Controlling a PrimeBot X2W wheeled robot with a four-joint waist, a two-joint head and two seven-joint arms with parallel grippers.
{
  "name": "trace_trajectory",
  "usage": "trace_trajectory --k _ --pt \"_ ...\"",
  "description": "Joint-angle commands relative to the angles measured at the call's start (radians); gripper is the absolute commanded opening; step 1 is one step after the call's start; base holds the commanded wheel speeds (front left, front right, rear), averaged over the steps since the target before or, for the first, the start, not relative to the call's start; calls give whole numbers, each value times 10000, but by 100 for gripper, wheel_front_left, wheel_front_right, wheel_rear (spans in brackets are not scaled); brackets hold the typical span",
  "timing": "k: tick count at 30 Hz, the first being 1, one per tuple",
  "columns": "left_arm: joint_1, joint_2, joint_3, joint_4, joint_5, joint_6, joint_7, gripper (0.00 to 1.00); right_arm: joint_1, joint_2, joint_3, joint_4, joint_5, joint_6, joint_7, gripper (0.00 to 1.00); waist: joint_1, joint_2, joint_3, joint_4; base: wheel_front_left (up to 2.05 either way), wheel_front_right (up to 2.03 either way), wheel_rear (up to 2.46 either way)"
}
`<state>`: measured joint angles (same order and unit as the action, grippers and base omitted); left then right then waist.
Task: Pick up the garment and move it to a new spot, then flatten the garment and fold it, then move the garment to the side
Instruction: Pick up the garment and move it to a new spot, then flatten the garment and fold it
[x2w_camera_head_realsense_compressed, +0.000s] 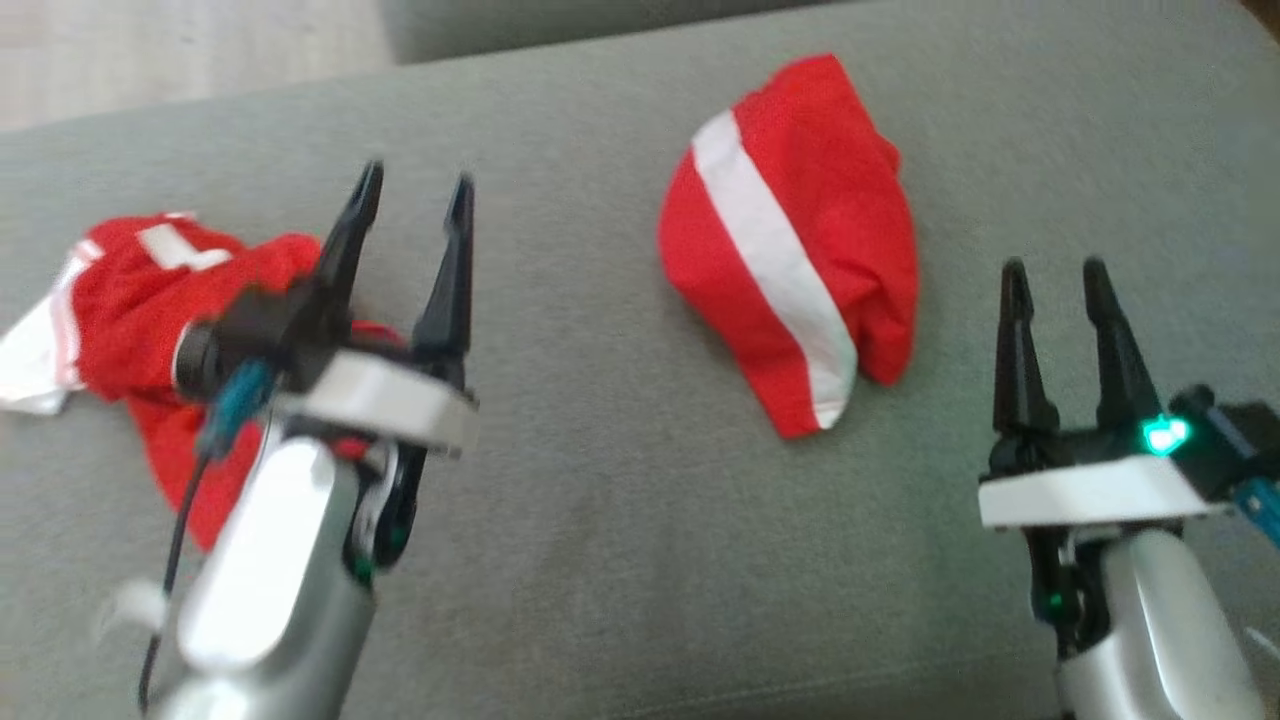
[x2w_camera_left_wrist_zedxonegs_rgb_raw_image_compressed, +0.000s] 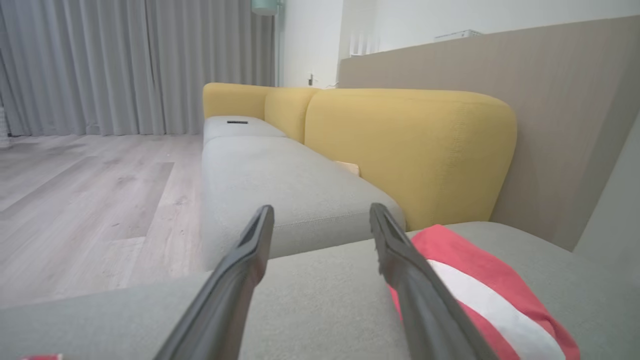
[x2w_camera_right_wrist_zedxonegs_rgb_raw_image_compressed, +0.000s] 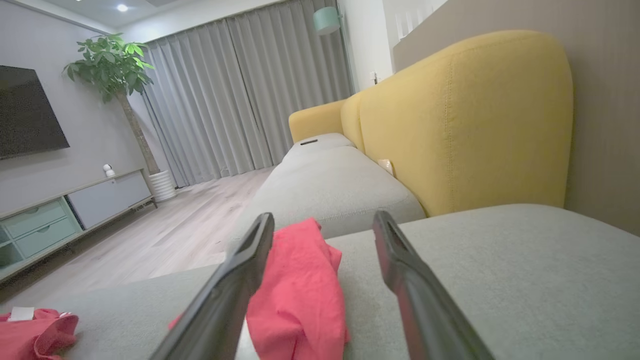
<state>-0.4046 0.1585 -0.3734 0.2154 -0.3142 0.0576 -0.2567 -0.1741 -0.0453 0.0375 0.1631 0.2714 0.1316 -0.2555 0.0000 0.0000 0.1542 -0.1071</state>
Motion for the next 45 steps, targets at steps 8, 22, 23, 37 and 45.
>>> trace_trajectory --k 8,22,23,37,45 --pt "1845 -394 1483 -1302 527 -399 -50 100 478 -49 217 -245 -24 -9 -63 100 0 0 -686 602 0 0 0" --pt "2511 -1008 2254 -1441 1182 -1063 -51 100 768 -49 580 646 -241 -9 -55 100 0 0 -591 672 0 0 0" --pt "2488 -1022 2273 -1435 1204 -1094 -51 100 746 -49 715 898 -314 -9 -33 100 0 0 -558 683 0 0 0" --pt "2192 -1080 1937 -1199 1093 -1241 -51 100 -834 -49 1475 3840 -284 -9 124 100 0 0 49 1257 0 0 0" --pt "2188 -1081 1965 -1189 950 -1110 -51 100 -1786 -53 1209 5370 -1092 -9 59 0 0 0 124 1421 0 0 0"
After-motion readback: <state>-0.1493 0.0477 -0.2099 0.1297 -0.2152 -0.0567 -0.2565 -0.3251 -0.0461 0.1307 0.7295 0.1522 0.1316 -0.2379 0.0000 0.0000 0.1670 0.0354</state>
